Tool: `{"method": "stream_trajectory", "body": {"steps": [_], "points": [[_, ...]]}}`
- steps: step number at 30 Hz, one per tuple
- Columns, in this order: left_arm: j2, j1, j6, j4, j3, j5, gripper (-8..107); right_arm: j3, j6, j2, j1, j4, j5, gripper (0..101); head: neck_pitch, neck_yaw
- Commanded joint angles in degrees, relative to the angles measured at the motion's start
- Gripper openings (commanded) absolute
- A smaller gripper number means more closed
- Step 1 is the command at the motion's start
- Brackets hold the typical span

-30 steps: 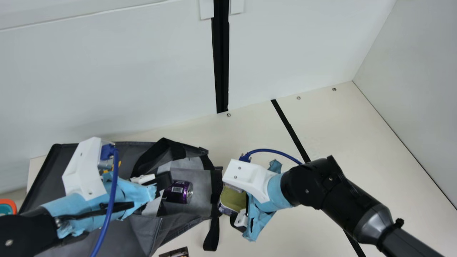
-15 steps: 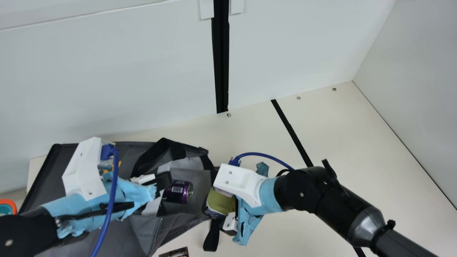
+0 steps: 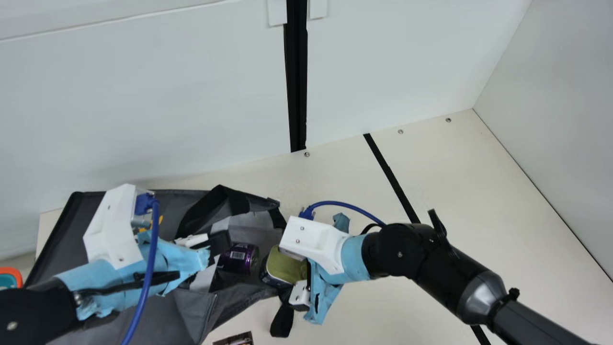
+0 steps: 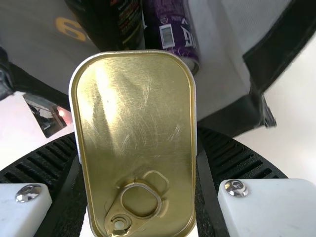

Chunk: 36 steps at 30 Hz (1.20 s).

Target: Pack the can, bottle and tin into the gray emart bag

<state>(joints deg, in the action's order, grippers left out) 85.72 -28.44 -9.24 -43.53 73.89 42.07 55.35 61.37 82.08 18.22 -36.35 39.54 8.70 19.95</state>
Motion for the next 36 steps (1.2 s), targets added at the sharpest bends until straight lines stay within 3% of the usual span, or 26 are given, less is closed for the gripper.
{"method": "stream_trajectory", "body": {"steps": [1,13,36], "points": [[0.00,0.00,0.00,0.00,0.00,0.00,10,0.03,1.41,0.25,-0.08,-0.96,-0.09,0,1.30,0.05],[0.00,0.00,0.00,0.00,0.00,0.00,10,1.14,6.41,2.93,0.33,-4.89,-1.26,0,1.30,0.05],[0.00,0.00,0.00,0.00,0.00,0.00,10,8.25,9.09,10.52,1.59,-7.93,-2.64,0,1.30,0.05]]}}
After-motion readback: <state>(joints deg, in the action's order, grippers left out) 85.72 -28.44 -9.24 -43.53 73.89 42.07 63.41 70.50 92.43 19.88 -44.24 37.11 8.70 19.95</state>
